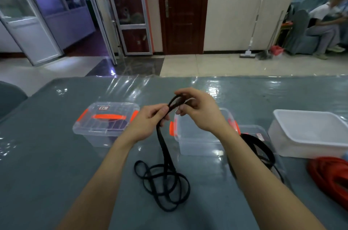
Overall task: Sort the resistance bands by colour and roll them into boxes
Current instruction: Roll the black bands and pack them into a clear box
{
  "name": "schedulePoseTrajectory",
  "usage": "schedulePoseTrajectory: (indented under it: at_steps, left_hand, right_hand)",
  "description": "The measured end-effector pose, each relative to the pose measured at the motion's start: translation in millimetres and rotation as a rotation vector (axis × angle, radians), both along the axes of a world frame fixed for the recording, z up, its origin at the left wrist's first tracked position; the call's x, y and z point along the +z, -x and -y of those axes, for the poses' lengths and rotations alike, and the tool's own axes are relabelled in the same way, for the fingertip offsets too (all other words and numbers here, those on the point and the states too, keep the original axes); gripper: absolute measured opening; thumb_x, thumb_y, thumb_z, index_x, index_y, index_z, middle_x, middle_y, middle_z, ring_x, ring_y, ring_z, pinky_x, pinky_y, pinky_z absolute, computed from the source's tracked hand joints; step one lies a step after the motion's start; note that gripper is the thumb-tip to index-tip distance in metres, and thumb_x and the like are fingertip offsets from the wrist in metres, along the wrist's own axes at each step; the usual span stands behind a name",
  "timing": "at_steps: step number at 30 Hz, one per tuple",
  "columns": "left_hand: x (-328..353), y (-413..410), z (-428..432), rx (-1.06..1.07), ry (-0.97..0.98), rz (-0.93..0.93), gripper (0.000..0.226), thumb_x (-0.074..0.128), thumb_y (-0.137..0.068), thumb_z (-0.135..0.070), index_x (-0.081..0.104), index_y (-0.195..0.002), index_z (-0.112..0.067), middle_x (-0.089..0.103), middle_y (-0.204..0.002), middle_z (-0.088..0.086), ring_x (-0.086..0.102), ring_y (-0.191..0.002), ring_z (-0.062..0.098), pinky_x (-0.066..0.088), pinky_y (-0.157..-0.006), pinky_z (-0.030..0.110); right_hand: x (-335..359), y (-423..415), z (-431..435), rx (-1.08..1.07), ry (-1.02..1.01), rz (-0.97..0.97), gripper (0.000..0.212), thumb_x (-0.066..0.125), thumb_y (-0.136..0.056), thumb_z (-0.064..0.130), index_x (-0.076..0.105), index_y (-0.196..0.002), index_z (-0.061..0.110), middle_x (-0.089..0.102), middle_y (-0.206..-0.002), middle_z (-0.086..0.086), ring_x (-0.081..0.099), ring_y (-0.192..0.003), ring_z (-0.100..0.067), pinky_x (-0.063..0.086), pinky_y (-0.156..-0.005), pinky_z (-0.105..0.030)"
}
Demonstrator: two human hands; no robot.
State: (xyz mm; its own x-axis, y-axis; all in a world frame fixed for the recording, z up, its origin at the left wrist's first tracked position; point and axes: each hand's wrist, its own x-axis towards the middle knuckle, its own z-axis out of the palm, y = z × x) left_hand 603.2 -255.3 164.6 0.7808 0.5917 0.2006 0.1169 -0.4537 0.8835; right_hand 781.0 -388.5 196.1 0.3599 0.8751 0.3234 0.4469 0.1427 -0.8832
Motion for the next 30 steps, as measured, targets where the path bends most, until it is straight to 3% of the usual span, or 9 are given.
schedulePoseTrajectory:
  at_steps: [3,6,11,16,18,21,25,28,30]
  left_hand:
    - [0,-4,-5,-0.040,-0.112,-0.096,0.028,0.057,-0.113,-0.028,0.072,-0.136,-0.030,0.073,-0.083,-0.009,0.059,-0.072,0.006,0.048,-0.072,0.019]
    - [0,-4,-7,-0.073,-0.140,-0.107,0.016,0.065,-0.109,-0.022,0.067,-0.124,-0.028,0.076,-0.086,-0.006,0.068,-0.079,0.005,0.050,-0.079,0.024]
    - [9,1,-22,-0.097,-0.239,-0.173,0.009,0.076,-0.102,-0.021,0.076,-0.109,-0.027,0.080,-0.095,-0.009,0.076,-0.097,0.015,0.059,-0.095,0.043]
    - [18,15,-29,-0.179,-0.164,-0.245,0.023,0.093,-0.086,-0.022,0.078,-0.100,-0.032,0.082,-0.089,-0.005,0.078,-0.081,0.014,0.060,-0.076,0.028]
    - [19,15,-28,-0.151,-0.178,-0.242,0.026,0.097,-0.080,-0.026,0.078,-0.097,-0.030,0.082,-0.089,-0.004,0.079,-0.081,0.016,0.065,-0.081,0.035]
    - [20,13,-25,-0.147,-0.151,-0.165,0.025,0.095,-0.083,-0.032,0.079,-0.102,-0.030,0.083,-0.093,-0.005,0.081,-0.090,0.016,0.064,-0.090,0.032]
    - [18,13,-24,-0.128,-0.081,-0.102,0.023,0.093,-0.084,-0.023,0.084,-0.106,-0.022,0.085,-0.097,-0.003,0.082,-0.097,0.016,0.063,-0.097,0.034]
    - [20,18,-27,-0.139,-0.135,-0.164,0.021,0.094,-0.083,-0.019,0.086,-0.100,-0.028,0.085,-0.092,-0.007,0.082,-0.091,0.011,0.063,-0.090,0.026]
    - [24,20,-29,-0.155,-0.231,-0.269,0.021,0.095,-0.083,-0.022,0.086,-0.098,-0.035,0.084,-0.088,-0.012,0.080,-0.088,0.006,0.064,-0.088,0.028]
  right_hand:
    - [-13,-6,10,0.051,0.033,-0.450,0.033,0.068,-0.099,-0.005,0.067,-0.131,0.003,0.077,-0.110,-0.024,0.080,-0.092,-0.037,0.066,-0.090,-0.043]
    - [-23,-9,10,0.028,0.135,-0.676,0.029,0.070,-0.104,0.018,0.072,-0.118,-0.008,0.077,-0.106,-0.030,0.078,-0.095,-0.045,0.065,-0.093,-0.046]
    - [-35,-14,5,0.064,0.441,-0.630,0.019,0.074,-0.101,0.020,0.078,-0.108,0.002,0.080,-0.101,-0.023,0.079,-0.085,-0.031,0.067,-0.080,-0.035]
    - [-33,-17,-3,0.055,0.412,-0.736,0.030,0.086,-0.091,0.019,0.078,-0.114,0.002,0.075,-0.096,-0.013,0.071,-0.079,-0.020,0.060,-0.073,-0.029]
    - [-29,-13,-8,0.064,0.396,-0.791,0.030,0.086,-0.090,0.016,0.078,-0.114,0.000,0.074,-0.091,-0.014,0.070,-0.076,-0.019,0.060,-0.072,-0.027]
    - [-21,-3,-14,0.108,0.386,-0.858,0.025,0.082,-0.094,0.014,0.076,-0.113,0.000,0.072,-0.084,-0.011,0.068,-0.071,-0.014,0.060,-0.069,-0.023]
    - [-15,5,-17,0.113,0.371,-0.907,0.016,0.079,-0.096,0.015,0.075,-0.104,0.002,0.070,-0.081,-0.008,0.067,-0.069,-0.012,0.059,-0.065,-0.021]
    - [-17,6,-9,0.104,0.418,-0.767,0.026,0.083,-0.095,0.024,0.077,-0.105,0.001,0.077,-0.088,-0.013,0.076,-0.078,-0.019,0.062,-0.072,-0.026]
    - [-20,6,-3,0.055,0.472,-0.463,0.035,0.084,-0.093,0.036,0.079,-0.111,0.006,0.080,-0.096,-0.014,0.081,-0.085,-0.025,0.065,-0.076,-0.033]
